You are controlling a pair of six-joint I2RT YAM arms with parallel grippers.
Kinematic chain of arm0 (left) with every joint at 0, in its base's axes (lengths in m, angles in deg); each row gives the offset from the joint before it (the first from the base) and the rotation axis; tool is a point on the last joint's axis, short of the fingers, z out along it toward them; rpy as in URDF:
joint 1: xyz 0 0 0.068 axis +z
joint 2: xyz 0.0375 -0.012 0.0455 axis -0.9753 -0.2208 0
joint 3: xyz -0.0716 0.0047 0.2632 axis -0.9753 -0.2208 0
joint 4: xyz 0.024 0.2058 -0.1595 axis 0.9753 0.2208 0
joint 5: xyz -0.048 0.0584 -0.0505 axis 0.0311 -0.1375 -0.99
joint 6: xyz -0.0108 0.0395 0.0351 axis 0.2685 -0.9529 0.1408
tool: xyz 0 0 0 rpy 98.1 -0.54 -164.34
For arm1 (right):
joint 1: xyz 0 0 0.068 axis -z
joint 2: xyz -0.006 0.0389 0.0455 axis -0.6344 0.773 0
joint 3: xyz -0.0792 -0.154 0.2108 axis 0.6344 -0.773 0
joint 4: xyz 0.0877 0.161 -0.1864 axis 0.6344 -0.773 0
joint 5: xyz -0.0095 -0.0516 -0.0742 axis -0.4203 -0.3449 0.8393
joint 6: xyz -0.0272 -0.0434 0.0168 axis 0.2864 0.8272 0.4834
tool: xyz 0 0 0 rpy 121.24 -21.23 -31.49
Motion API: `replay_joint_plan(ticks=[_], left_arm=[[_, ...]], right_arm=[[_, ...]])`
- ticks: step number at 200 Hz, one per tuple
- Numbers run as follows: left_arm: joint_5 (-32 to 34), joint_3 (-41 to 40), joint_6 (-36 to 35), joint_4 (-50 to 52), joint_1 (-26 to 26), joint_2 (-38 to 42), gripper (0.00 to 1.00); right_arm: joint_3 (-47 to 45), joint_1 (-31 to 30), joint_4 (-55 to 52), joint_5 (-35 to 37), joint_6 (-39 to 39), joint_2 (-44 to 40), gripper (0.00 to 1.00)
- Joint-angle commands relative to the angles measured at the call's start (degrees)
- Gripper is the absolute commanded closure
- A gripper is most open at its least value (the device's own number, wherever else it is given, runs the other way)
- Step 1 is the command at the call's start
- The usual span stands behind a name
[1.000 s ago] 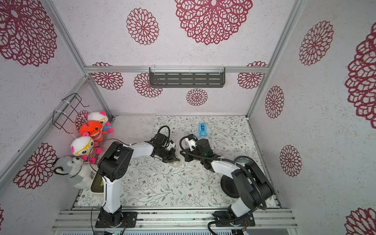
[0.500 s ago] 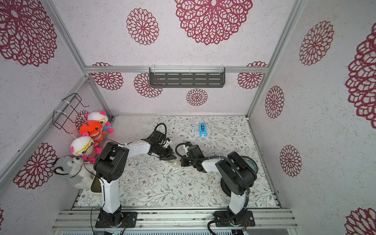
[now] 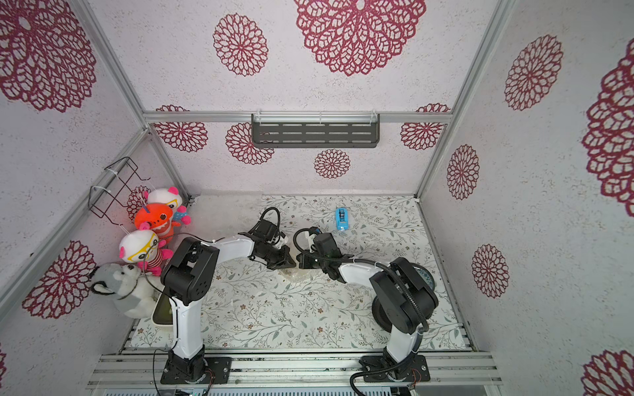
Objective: Wrap dinner plates in bubble wrap
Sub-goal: Wrap the plate in the bubble wrap.
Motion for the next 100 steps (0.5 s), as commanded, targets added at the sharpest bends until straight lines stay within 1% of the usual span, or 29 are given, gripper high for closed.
replay_joint_plan(ticks=[1,30,64,81,100], left_arm=[[-0.93,-0.32,-1.41,0.55,-2.41,-2.76,0.92],[-2.08,-1.36,-1.41,-0.07,-4.52,-2.87,0.92],[-3.34,-3.80,-1.15,-0.87,-6.03,-2.17,0.92],[-3.09,-5.14,-0.97,-1.16,-6.34,-1.38,0.92],[-2.29,-5.90,-0.22,-2.06,-5.82,-1.10,0.92]], right_arm=[[1.13,-0.51,-0.51,2.25,-2.75,0.49,1.00],[-2.80,-0.50,-3.32,9.59,-3.96,-4.86,1.00],[-7.99,-0.47,-8.60,15.11,-5.55,-10.58,1.00],[-9.70,-0.47,-6.60,13.44,-5.27,-11.39,1.00],[-9.02,-0.60,-1.62,7.06,-3.57,-9.69,1.00]])
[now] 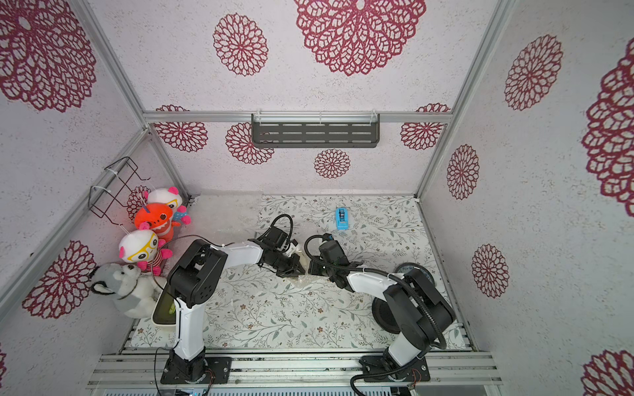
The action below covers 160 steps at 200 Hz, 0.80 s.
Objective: Wrap dinner plates in bubble wrap
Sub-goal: Wrap the plate in the bubble wrap.
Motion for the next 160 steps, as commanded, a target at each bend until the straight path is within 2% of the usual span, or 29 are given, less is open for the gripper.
replay_joint_plan(ticks=[1,26,47,79,102,122,144,160], left_arm=[[2.32,-2.73,0.28,2.16,-0.53,-0.86,0.92],[2.01,-2.19,1.74,0.05,0.65,-2.29,0.92],[1.48,-1.16,1.79,-0.19,1.21,-2.42,0.91],[-0.25,-4.02,2.98,-2.62,3.50,3.77,0.74],[-2.31,-8.62,4.99,-7.88,5.90,10.96,0.61],[-2.56,-10.03,5.18,-10.75,5.44,13.62,0.51],[1.40,-9.31,5.63,-10.48,3.39,13.22,0.46],[6.84,-8.23,7.30,-8.52,2.81,11.15,0.48]], right_arm=[[0.78,-0.21,4.28,-4.28,0.73,0.30,1.00],[6.69,-1.47,5.48,-12.65,3.40,6.53,1.00],[7.63,-3.17,6.13,-12.43,3.12,10.19,1.00],[0.61,-3.07,7.08,-6.23,-1.58,11.70,1.00],[-1.75,-2.87,7.99,-8.00,-2.02,13.35,1.00],[-2.68,-2.87,11.73,-10.83,-2.18,13.67,1.00],[-2.76,-2.91,16.34,-15.19,-1.07,13.68,1.00],[-2.96,-3.12,20.21,-19.42,-0.24,13.36,1.00]])
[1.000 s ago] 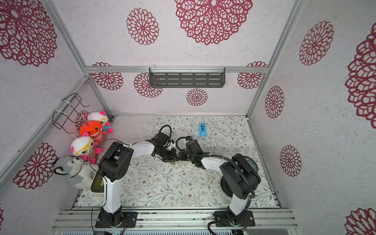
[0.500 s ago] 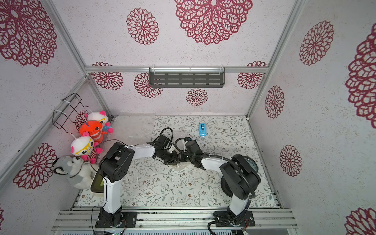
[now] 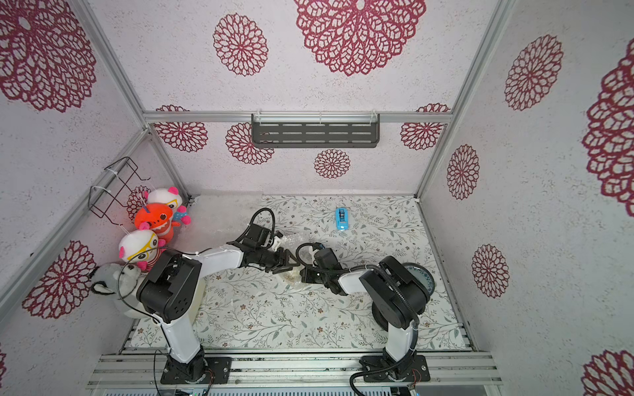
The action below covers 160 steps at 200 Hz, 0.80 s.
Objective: Wrap dinner plates in bubble wrap
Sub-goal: Wrap the plate in the bubble wrap.
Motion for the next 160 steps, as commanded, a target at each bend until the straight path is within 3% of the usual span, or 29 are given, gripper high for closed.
replay_joint_plan(ticks=[1,17,32,56,90,122,141,160], left_arm=[[7.29,1.22,2.05,0.01,-1.56,-1.96,0.49],[12.59,2.27,2.65,3.89,-1.61,-3.75,0.62],[15.69,1.89,2.59,6.30,-1.56,-3.78,0.76],[16.63,-0.81,1.95,7.33,-1.47,-2.30,0.91],[15.48,-4.29,2.09,5.55,-1.48,-1.65,0.93],[14.76,-4.30,2.04,5.19,-1.48,-2.75,0.93],[14.81,-4.47,2.25,4.99,-1.48,-2.84,0.93],[14.96,-4.95,2.71,4.82,-1.39,-2.93,0.92]], right_arm=[[-0.91,-1.27,4.18,-8.19,0.87,0.57,1.00],[-1.25,-1.28,6.68,-12.29,3.19,-1.27,1.00],[-0.04,-1.03,2.28,-12.44,8.08,-4.11,0.92],[2.42,1.78,-7.34,-9.25,14.42,-7.62,0.62],[2.23,9.57,-6.88,-7.58,15.81,-9.77,0.39],[8.00,11.06,-8.30,-14.95,27.29,-3.32,0.16],[10.88,11.01,-6.13,-19.57,31.76,1.45,0.16],[13.61,10.94,-2.59,-21.10,33.02,4.75,0.22]])
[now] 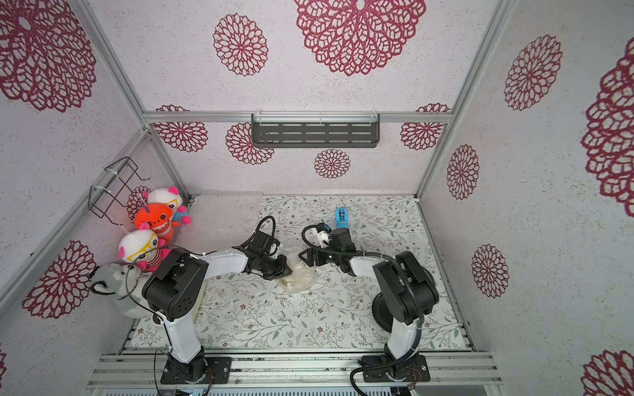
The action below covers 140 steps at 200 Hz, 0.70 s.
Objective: Wrap dinner plates in bubble wrap
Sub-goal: Wrap the plate in the bubble wrap.
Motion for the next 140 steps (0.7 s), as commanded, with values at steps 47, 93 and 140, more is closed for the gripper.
replay_joint_plan(ticks=[47,93,140], left_arm=[[2.08,-3.92,3.71,0.39,0.38,-1.70,0.93],[2.40,-6.65,9.12,-4.18,0.38,-2.21,0.92],[1.18,-8.90,10.75,-8.41,0.54,-0.36,0.86]], right_arm=[[8.25,-3.42,-5.99,-0.29,24.80,-0.23,0.80],[3.80,-12.63,-12.57,19.41,55.22,-4.71,1.00],[-7.90,-20.16,-1.06,30.04,75.46,-5.64,1.00]])
